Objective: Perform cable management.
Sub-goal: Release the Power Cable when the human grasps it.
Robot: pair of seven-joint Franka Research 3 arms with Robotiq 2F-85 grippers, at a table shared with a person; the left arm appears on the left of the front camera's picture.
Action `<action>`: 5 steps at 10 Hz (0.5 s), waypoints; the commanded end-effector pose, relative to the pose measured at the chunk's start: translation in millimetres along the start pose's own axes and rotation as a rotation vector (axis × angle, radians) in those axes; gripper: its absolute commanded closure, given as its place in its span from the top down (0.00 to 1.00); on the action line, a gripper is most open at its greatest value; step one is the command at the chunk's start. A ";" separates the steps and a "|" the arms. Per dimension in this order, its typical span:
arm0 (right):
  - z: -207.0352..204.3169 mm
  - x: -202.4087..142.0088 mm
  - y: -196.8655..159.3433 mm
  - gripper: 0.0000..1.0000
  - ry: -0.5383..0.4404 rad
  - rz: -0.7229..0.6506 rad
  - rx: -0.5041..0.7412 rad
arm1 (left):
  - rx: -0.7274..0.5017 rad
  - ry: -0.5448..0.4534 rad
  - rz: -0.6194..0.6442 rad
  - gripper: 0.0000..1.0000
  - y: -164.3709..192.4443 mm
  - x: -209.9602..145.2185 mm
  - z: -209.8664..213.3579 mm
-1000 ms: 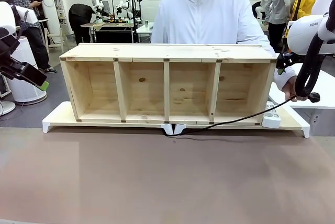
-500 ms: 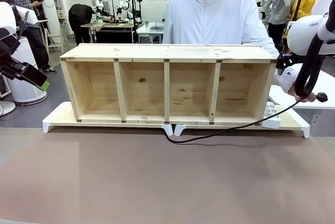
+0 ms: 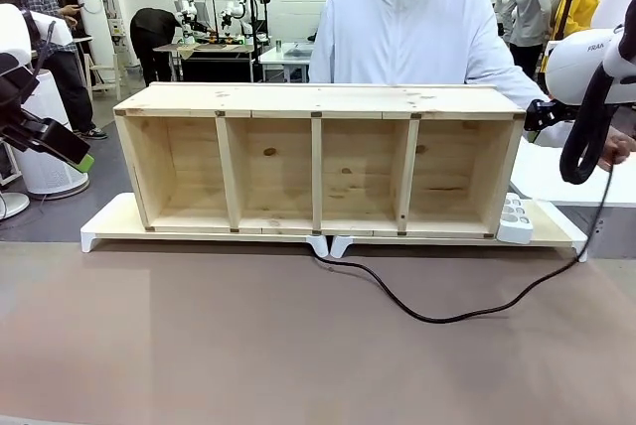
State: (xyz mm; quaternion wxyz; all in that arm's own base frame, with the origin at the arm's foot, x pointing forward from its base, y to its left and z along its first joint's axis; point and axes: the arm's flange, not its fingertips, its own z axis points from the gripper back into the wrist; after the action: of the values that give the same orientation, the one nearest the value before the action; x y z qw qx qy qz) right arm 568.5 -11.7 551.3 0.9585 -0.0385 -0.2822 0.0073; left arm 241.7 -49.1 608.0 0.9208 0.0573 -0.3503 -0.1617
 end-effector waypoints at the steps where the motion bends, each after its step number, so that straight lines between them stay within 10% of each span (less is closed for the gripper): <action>1: -0.2 -0.2 0.3 0.91 0.002 0.001 0.000 | 0.009 -0.006 0.000 1.00 -0.1 1.9 -1.1; 5: -0.2 -0.2 0.3 0.91 0.002 0.001 0.000 | 0.009 -0.006 0.000 1.00 -0.1 1.9 -1.1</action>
State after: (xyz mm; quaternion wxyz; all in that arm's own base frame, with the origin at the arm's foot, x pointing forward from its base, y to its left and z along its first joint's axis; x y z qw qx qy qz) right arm 568.5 -11.6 551.4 0.9585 -0.0385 -0.2822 0.0074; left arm 241.7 -49.1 608.0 0.9208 0.0573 -0.3503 -0.1617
